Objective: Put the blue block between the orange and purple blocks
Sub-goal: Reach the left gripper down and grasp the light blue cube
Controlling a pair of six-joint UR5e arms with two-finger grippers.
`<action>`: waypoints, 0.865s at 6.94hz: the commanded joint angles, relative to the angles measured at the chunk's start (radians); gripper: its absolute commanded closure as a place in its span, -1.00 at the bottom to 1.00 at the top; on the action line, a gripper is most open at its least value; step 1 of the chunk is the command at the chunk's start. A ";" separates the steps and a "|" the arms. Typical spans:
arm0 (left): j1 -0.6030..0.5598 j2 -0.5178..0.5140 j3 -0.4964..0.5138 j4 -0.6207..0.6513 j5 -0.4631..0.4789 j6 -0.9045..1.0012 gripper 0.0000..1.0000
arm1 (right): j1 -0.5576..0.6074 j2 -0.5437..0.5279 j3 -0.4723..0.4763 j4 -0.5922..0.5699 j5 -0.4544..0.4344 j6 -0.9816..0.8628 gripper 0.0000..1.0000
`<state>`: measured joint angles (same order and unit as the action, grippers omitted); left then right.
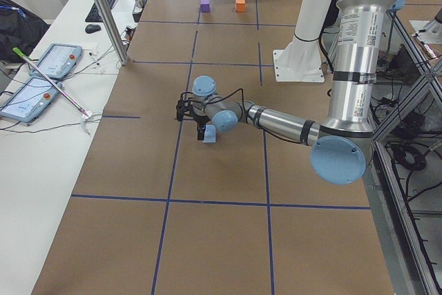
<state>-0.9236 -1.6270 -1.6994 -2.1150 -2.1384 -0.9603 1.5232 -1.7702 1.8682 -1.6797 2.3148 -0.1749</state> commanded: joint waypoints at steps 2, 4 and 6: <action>0.074 -0.011 0.020 0.004 0.050 -0.006 -1.00 | 0.000 -0.002 -0.003 0.000 0.000 -0.001 -1.00; 0.120 -0.004 0.023 0.007 0.092 -0.005 -1.00 | 0.000 0.000 -0.003 0.000 0.000 -0.002 -1.00; 0.124 -0.010 0.021 0.038 0.097 0.008 0.09 | 0.000 0.000 -0.003 0.000 0.000 0.000 -1.00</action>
<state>-0.8053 -1.6350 -1.6782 -2.0900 -2.0474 -0.9572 1.5232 -1.7704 1.8654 -1.6797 2.3148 -0.1761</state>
